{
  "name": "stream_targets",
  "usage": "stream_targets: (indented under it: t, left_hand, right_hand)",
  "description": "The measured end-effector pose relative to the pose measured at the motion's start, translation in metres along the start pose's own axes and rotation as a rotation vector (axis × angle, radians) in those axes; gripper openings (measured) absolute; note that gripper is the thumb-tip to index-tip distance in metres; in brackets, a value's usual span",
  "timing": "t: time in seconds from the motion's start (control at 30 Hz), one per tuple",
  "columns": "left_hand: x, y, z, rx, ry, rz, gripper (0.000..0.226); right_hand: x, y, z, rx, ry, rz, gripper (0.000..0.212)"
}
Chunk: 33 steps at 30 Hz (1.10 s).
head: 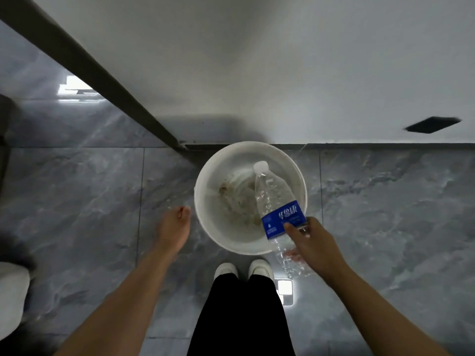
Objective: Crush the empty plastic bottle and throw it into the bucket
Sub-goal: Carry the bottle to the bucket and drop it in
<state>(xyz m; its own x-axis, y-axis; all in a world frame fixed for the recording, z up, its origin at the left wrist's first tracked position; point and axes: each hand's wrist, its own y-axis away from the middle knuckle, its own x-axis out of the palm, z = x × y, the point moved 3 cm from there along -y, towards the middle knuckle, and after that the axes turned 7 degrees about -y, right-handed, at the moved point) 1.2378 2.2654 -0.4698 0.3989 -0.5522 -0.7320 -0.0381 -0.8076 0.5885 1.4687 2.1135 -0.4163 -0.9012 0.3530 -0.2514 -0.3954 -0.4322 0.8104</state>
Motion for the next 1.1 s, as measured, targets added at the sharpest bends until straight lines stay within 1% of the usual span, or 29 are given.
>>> stream_targets:
  t: [0.07,0.13,0.2,0.27,0.33,0.4,0.57,0.73,0.93,1.0,1.1]
  left_hand:
    - [0.016,-0.023,-0.008,0.084,-0.035,-0.061,0.038]
    - [0.039,-0.046,-0.011,0.14,-0.023,-0.104,0.035]
    - [0.059,-0.066,-0.008,0.155,-0.024,-0.144,0.035]
    - [0.074,-0.082,-0.003,0.162,-0.066,-0.238,0.038]
    - [0.082,-0.092,-0.001,0.184,-0.105,-0.344,0.037]
    - [0.086,-0.097,0.001,0.209,-0.082,-0.396,0.035]
    - [0.089,-0.098,0.003,0.261,0.008,-0.418,0.036]
    - [0.091,-0.1,0.006,0.256,0.09,-0.398,0.04]
    - [0.093,-0.102,0.01,0.281,0.119,-0.395,0.041]
    - [0.094,-0.103,0.01,0.289,0.149,-0.4,0.046]
    - [0.094,-0.102,0.012,0.294,0.158,-0.411,0.055]
  right_hand:
    - [0.018,-0.032,-0.008,0.011,-0.042,0.032,0.021]
    - [0.034,-0.062,-0.018,0.023,-0.042,0.05,0.019]
    - [0.047,-0.09,-0.028,0.014,0.011,0.053,0.019]
    - [0.059,-0.116,-0.04,0.0,0.099,0.032,0.023]
    - [0.068,-0.139,-0.047,-0.015,0.144,0.022,0.021]
    - [0.076,-0.158,-0.052,-0.023,0.157,0.025,0.019]
    - [0.098,-0.206,-0.063,0.017,0.14,0.038,0.018]
    - [0.121,-0.26,-0.078,0.083,0.16,0.057,0.029]
    - [0.15,-0.315,-0.11,0.125,0.187,0.051,0.027]
    - [0.159,-0.331,-0.121,0.116,0.19,0.041,0.027]
    - [0.169,-0.347,-0.136,0.095,0.278,0.058,0.029]
